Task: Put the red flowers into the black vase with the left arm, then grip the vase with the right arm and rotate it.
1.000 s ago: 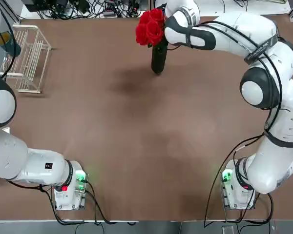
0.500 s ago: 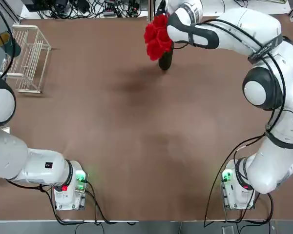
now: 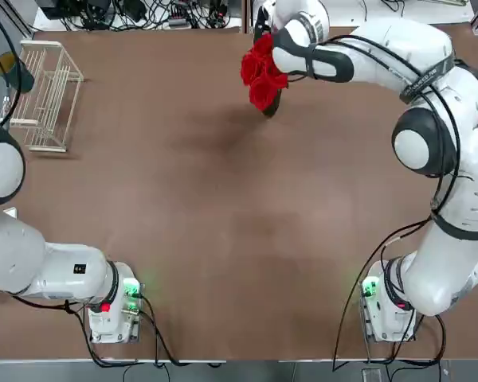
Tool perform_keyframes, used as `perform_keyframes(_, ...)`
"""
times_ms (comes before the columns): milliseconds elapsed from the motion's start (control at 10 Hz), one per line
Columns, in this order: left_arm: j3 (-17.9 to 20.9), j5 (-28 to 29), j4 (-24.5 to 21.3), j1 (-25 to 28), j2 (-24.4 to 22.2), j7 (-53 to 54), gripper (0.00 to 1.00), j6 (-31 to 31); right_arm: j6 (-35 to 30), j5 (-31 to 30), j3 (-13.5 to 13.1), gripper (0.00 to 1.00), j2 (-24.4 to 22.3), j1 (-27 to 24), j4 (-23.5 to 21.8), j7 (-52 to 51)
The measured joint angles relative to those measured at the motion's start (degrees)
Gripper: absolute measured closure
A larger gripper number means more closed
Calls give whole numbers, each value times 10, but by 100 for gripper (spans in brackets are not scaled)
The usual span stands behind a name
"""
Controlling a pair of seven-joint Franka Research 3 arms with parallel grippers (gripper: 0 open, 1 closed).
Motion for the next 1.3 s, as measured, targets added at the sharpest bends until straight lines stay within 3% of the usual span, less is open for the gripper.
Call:
perform_keyframes(300, 0, -5, 0, 5, 0, 1, 0, 0, 8, 11, 0, 70, 7, -1, 1, 0)
perform_keyframes(700, -1, -5, 0, 5, 0, 1, 0, 0, 8, 21, 0, 50, 8, -1, 4, 0)
perform_keyframes(1300, 0, -5, 0, 7, 1, 1, 0, 0, -15, 31, -1, 41, 8, -10, 23, 0)
